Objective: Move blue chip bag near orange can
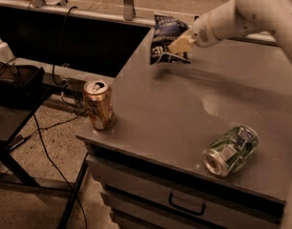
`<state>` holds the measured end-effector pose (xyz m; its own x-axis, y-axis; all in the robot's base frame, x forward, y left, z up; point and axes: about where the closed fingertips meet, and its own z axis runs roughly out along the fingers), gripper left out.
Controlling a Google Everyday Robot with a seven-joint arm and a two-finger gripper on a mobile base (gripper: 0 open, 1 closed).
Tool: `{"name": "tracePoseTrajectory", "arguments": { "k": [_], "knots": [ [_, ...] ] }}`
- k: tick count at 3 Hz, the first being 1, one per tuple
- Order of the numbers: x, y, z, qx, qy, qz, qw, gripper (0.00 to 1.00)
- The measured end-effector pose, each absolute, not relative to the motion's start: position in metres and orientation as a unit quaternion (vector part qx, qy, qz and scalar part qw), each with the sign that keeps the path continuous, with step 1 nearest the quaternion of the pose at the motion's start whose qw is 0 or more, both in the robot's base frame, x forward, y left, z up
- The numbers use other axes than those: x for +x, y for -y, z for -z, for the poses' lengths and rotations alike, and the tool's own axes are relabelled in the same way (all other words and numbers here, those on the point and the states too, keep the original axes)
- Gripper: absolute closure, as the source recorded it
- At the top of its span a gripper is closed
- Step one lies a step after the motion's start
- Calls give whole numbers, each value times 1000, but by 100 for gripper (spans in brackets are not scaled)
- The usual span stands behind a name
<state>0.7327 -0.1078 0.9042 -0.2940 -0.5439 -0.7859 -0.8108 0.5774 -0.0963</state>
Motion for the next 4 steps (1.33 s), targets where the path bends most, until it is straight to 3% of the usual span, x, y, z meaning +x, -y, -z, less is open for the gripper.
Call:
{"name": "tracePoseTrajectory", "arguments": {
  "k": [2,4],
  "knots": [
    [648,146,-932,-570,-667,-192,440,100],
    [606,121,-922,-696,-578,-146,400,100]
  ]
}}
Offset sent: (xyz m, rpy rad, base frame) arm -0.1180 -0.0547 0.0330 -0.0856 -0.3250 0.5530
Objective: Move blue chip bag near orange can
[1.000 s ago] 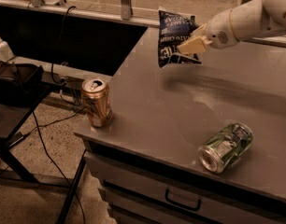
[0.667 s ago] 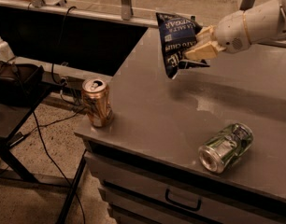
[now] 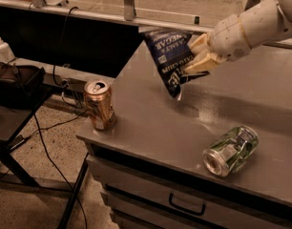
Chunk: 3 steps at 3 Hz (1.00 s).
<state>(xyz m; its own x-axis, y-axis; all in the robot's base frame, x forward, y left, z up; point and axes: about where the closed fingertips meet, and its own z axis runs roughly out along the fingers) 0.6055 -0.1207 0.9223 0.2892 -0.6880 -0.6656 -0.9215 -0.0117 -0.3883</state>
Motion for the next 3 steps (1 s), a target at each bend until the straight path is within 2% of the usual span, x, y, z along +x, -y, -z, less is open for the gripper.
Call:
{"name": "tracePoseTrajectory", "arguments": {
  "k": [1,3],
  "knots": [
    [574,101,-914,-735,-552,-150,364,100],
    [547,71,-900,-733,-558,-268,283,100]
  ]
}}
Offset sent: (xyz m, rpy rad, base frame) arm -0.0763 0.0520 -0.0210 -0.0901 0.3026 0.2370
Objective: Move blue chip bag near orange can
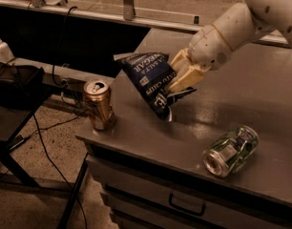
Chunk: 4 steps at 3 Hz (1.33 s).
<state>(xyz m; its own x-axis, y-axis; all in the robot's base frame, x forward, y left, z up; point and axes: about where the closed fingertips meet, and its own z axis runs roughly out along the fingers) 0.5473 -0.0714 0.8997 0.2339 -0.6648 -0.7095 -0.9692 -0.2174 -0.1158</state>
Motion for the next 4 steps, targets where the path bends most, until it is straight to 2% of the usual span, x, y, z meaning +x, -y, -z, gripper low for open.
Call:
{"name": "tracePoseTrajectory", "arguments": {
  "k": [1,2,4],
  "knots": [
    [547,63,-900,-703,-587,-308,257,100],
    [551,59,-900,-694,-596,-311,258,83],
    [557,53,-899,-692,-596,-309,266,36]
  ]
}}
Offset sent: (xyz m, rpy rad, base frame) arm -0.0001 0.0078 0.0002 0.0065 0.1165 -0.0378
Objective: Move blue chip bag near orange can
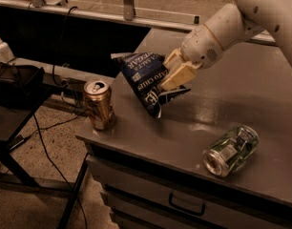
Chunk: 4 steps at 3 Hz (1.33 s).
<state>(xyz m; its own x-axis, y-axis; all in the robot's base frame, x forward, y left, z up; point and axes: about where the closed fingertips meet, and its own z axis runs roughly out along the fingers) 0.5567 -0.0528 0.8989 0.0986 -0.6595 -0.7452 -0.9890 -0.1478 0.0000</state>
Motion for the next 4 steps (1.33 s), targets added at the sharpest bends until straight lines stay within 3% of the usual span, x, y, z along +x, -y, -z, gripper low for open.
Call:
{"name": "tracePoseTrajectory", "arguments": {
  "k": [1,2,4],
  "knots": [
    [560,49,-898,-690,-596,-309,270,5],
    [561,47,-898,-690,-596,-309,272,0],
    [562,52,-911,-695,-587,-298,289,0]
  ]
}}
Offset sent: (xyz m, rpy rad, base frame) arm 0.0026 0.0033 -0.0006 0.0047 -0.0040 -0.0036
